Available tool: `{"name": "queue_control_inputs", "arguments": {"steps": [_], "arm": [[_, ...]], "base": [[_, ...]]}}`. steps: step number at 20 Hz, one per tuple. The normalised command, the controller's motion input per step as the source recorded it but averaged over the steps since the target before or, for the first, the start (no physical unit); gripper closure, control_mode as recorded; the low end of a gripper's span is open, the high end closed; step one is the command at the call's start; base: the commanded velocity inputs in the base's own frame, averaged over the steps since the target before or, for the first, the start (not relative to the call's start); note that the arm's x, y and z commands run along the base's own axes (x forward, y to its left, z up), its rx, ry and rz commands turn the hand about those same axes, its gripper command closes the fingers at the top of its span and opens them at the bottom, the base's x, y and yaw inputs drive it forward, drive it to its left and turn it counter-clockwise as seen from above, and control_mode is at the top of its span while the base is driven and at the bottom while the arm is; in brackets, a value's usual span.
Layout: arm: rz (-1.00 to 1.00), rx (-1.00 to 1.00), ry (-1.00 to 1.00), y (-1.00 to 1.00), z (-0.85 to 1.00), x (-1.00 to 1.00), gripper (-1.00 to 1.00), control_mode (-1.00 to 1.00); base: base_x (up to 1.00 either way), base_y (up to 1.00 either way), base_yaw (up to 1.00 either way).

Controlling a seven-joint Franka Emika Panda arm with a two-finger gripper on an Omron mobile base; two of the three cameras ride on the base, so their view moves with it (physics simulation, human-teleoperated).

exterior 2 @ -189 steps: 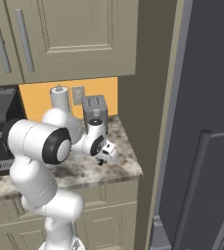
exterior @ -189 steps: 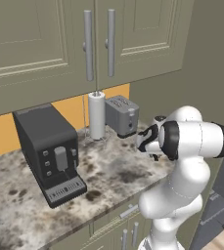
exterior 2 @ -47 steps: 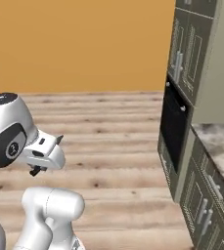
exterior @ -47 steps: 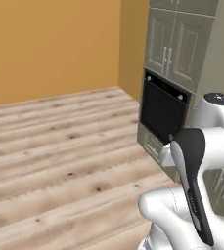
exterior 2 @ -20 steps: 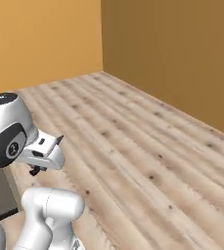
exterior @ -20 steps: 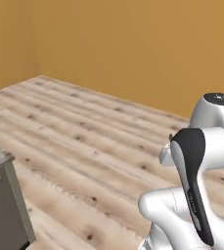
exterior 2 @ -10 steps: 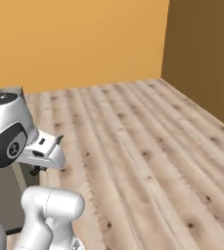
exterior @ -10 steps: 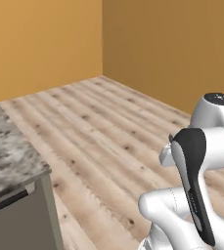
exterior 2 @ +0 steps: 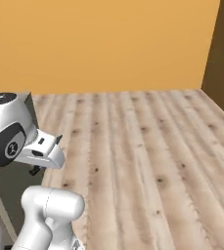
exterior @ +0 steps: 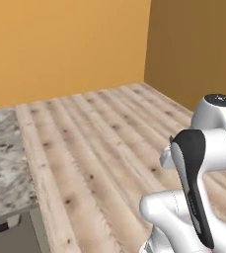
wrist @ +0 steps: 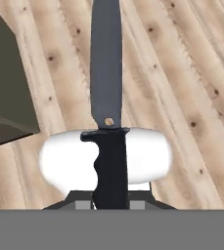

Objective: Retrieve the butter from the fridge and place it on a plate on the dining table. Then retrieve the butter knife by the fridge and place it near the plate.

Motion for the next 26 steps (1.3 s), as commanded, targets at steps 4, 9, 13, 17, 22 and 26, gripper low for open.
{"name": "queue_control_inputs", "arguments": {"steps": [4, 9, 13, 17, 22, 26], "arm": [[0.0, 0.0, 0.0, 0.0, 0.0, 0.0, 1.0, 1.0], [0.0, 0.0, 0.0, 0.0, 0.0, 0.0, 1.0, 1.0], [0.0, 0.0, 0.0, 0.0, 0.0, 0.0, 1.0, 1.0], [0.0, 0.0, 0.0, 0.0, 0.0, 0.0, 1.0, 1.0], [0.0, 0.0, 0.0, 0.0, 0.0, 0.0, 1.0, 1.0], [0.0, 0.0, 0.0, 0.0, 0.0, 0.0, 1.0, 1.0]], "base": [[1.0, -1.0, 0.4], [1.0, -0.75, 0.41], [1.0, -0.58, 0.44], [1.0, -0.63, 0.47], [1.0, -0.49, 0.48], [1.0, -0.54, 0.51]]}}
